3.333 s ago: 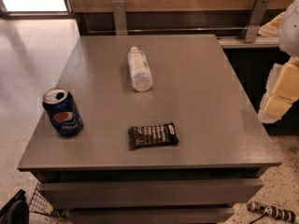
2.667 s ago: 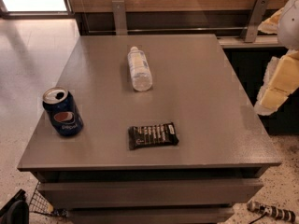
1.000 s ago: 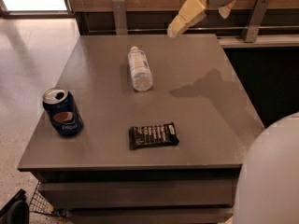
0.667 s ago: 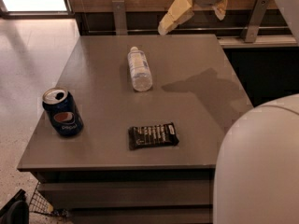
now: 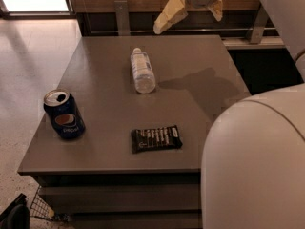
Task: Place blue plastic bottle upright
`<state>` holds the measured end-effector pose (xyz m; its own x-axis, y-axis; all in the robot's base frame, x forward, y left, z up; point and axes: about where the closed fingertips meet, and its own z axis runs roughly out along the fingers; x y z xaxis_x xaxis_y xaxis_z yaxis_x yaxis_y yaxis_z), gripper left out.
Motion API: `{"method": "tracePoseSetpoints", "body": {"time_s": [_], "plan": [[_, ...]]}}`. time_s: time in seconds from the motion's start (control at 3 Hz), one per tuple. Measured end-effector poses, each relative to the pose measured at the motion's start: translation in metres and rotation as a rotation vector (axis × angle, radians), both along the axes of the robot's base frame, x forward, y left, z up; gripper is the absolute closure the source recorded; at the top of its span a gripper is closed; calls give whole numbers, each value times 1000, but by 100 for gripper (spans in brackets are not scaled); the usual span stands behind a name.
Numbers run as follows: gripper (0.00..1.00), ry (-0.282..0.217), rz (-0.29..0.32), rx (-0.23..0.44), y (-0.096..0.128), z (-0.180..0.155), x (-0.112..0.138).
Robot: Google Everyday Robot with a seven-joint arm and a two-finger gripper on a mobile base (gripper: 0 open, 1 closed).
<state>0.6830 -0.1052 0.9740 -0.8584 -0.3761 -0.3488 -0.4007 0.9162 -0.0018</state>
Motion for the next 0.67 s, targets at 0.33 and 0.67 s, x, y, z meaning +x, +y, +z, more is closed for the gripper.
{"method": "tracePoseSetpoints", "body": {"time_s": [0.33, 0.67], "plan": [[0, 28, -54, -28, 17, -13, 19], [0, 90, -110, -69, 45, -38, 34]]}}
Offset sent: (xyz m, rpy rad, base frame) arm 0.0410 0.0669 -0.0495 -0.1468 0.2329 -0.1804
